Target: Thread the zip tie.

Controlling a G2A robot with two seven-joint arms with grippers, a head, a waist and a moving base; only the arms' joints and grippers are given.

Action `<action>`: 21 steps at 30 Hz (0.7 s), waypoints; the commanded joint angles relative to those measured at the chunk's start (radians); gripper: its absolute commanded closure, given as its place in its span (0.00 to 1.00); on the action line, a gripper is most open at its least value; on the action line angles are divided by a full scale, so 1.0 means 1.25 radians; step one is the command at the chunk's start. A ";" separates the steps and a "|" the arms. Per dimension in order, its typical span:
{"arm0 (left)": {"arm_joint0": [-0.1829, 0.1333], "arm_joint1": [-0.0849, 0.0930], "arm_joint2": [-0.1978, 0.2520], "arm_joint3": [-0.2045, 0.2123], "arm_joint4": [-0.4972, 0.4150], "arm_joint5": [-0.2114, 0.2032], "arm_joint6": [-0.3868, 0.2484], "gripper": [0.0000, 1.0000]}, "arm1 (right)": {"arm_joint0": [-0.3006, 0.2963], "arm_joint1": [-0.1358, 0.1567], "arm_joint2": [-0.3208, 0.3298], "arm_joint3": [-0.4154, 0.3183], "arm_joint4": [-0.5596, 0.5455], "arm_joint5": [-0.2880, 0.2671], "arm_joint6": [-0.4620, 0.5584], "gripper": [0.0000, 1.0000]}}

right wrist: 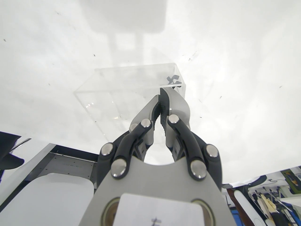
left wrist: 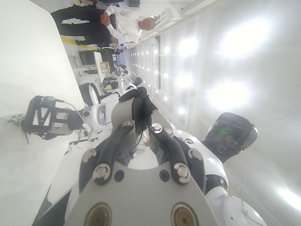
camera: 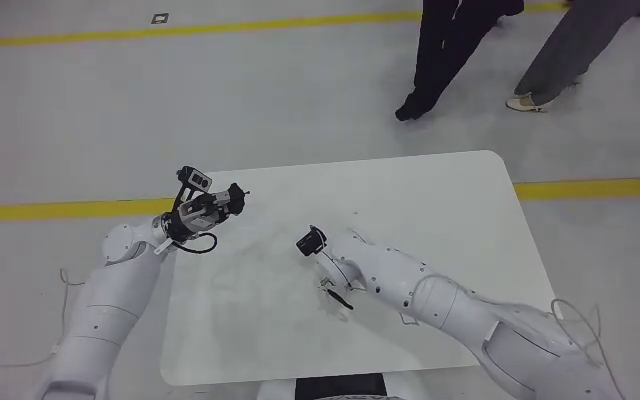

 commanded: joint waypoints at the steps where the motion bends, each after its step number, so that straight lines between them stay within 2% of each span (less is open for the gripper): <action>1: 0.000 0.000 0.000 0.000 0.000 0.000 0.000 1.00 | 0.001 -0.002 0.000 0.004 0.001 0.000 0.000 0.70; 4: 0.000 0.000 0.000 0.000 0.000 0.000 0.000 1.00 | 0.003 -0.005 0.000 0.010 0.005 0.000 0.000 0.62; 6: 0.000 0.000 0.000 0.000 0.000 0.000 0.000 1.00 | 0.004 -0.007 0.000 0.013 0.006 0.000 0.000 0.65; 13: 0.000 0.000 0.000 0.000 0.000 0.000 0.000 1.00 | 0.005 -0.010 0.001 0.019 0.010 0.000 0.000 0.65; 17: 0.000 0.000 0.000 0.000 0.000 0.000 0.000 1.00 | 0.004 -0.010 0.001 0.022 0.017 0.000 0.000 0.72; 21: 0.000 0.000 0.000 0.000 0.000 0.000 0.000 1.00 | 0.004 -0.010 0.000 0.025 0.027 0.000 0.000 0.86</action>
